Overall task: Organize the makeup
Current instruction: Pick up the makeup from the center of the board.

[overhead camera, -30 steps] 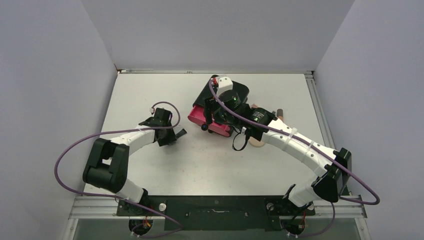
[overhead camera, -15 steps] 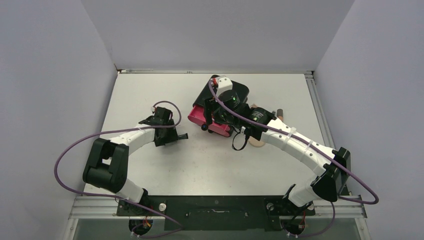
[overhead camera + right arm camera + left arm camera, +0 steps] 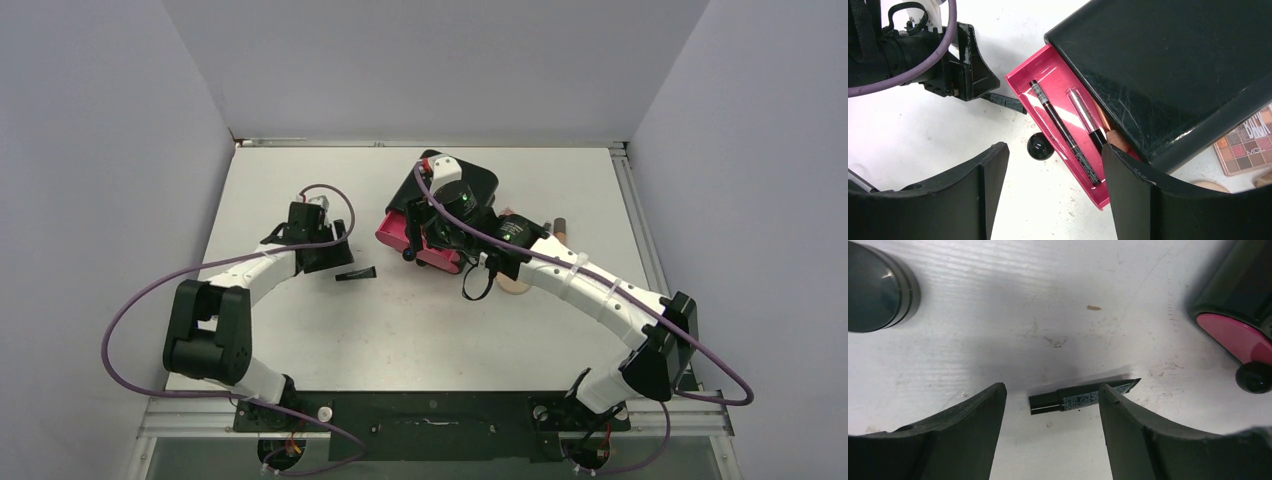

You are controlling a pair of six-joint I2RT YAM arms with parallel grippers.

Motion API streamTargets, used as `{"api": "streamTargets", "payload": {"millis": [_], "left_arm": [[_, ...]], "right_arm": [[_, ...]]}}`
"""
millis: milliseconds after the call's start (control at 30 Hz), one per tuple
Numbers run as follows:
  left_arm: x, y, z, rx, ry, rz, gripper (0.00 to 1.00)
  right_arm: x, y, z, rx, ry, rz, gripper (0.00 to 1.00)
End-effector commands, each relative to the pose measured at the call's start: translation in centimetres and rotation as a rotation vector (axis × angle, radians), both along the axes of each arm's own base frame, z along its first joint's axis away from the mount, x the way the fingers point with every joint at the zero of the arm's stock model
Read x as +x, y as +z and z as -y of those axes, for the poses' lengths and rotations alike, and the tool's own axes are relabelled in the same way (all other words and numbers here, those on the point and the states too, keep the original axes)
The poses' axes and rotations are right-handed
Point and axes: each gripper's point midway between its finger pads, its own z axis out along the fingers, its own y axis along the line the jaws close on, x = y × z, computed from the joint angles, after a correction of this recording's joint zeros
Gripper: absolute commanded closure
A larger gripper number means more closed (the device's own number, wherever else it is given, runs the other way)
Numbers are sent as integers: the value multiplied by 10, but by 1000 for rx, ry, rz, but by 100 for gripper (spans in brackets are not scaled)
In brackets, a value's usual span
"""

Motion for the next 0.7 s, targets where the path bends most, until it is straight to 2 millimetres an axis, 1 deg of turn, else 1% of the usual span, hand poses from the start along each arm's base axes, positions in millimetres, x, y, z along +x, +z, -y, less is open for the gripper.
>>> {"api": "streamTargets", "payload": {"millis": [0,67,167,300,433,600,667], "left_arm": [[19,17,27,-129,-153,150,35],[19,18,35,-169,-191,159,35],[16,11,43,-198,-246,132,35],[9,-3,44,-203,-258,62,36],[-1,-12,41,-195,-236,6,36],[-15,-16,41,-202,-227,-37,39],[-18,-18,38,-179,-214,-48,42]], "right_arm": [[7,14,2,30,-22,24,35],[8,15,3,37,-24,25,34],[8,16,3,39,-20,22,34],[7,15,4,34,-21,19,34],[7,16,5,33,-20,22,34],[7,16,6,30,-20,21,34],[7,15,6,29,-18,20,34]]}}
